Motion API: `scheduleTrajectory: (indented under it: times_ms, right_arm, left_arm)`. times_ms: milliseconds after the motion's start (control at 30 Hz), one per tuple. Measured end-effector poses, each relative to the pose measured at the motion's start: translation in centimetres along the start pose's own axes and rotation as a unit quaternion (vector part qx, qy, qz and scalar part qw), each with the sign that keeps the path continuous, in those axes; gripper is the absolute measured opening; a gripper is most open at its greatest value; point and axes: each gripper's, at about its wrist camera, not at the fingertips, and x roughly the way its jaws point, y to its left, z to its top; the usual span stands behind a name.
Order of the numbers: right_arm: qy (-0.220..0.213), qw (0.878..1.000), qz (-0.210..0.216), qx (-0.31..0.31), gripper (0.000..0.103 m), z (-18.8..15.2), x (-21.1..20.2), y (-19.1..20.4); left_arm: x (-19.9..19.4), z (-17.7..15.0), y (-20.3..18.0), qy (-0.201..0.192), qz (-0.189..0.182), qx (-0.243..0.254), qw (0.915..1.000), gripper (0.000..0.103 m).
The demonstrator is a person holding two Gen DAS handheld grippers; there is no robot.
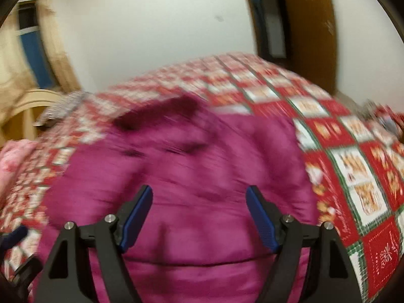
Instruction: Fold large clothes
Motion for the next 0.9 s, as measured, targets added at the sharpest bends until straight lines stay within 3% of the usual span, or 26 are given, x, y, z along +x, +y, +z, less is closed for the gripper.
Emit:
scheduleTrajectory:
  times_ms: [33,133,200,267,367,400,533,667,767,900]
  right_arm:
    - [-0.007,1.0,0.018,-0.019,0.096,0.3,-0.4,1.9]
    - [-0.028,0.994,0.057,-0.089,0.101,0.3,-0.9,7.7]
    - [-0.029,0.989,0.049,-0.136,0.101,-0.1,0.2,10.7]
    - [-0.003,0.987,0.018,-0.161,0.101,-0.8,2.6,12.0]
    - [0.046,0.988,-0.014,-0.15,0.096,-1.5,5.6,10.1]
    - [0.052,0.989,-0.021,-0.135,0.088,-1.6,5.7,8.8]
    - [0.037,0.997,-0.044,-0.055,0.091,-1.3,3.4,2.0]
    - [0.066,0.99,-0.12,0.019,0.093,-0.9,2.4,-5.6]
    - [0.068,0.982,-0.165,0.06,0.09,-0.3,1.1,-8.5]
    - [0.01,0.992,-0.122,0.038,0.088,3.6,0.6,-6.7]
  left_arm:
    - [0.0,-0.1,1.4,0.008,0.019,-0.016,0.9997,0.071]
    - [-0.6,-0.1,3.6,0.009,0.048,-0.036,0.9982,0.071]
    - [-1.1,-0.2,4.6,0.009,0.049,-0.051,0.9974,0.071]
    - [-1.7,-0.3,5.1,0.007,0.046,-0.059,0.9972,0.071]
    - [-2.0,-0.3,5.4,0.002,0.045,-0.055,0.9974,0.071]
    - [-2.2,-0.4,5.6,-0.001,0.044,-0.052,0.9977,0.071]
    - [-1.6,0.0,6.0,0.003,0.037,-0.048,0.9982,0.071]
    - [-0.4,1.4,5.8,0.002,0.022,-0.056,0.9982,0.071]
    - [0.9,3.7,5.2,-0.002,0.015,-0.043,0.9989,0.071]
    - [4.5,8.6,3.6,-0.013,0.012,-0.01,0.9998,0.072]
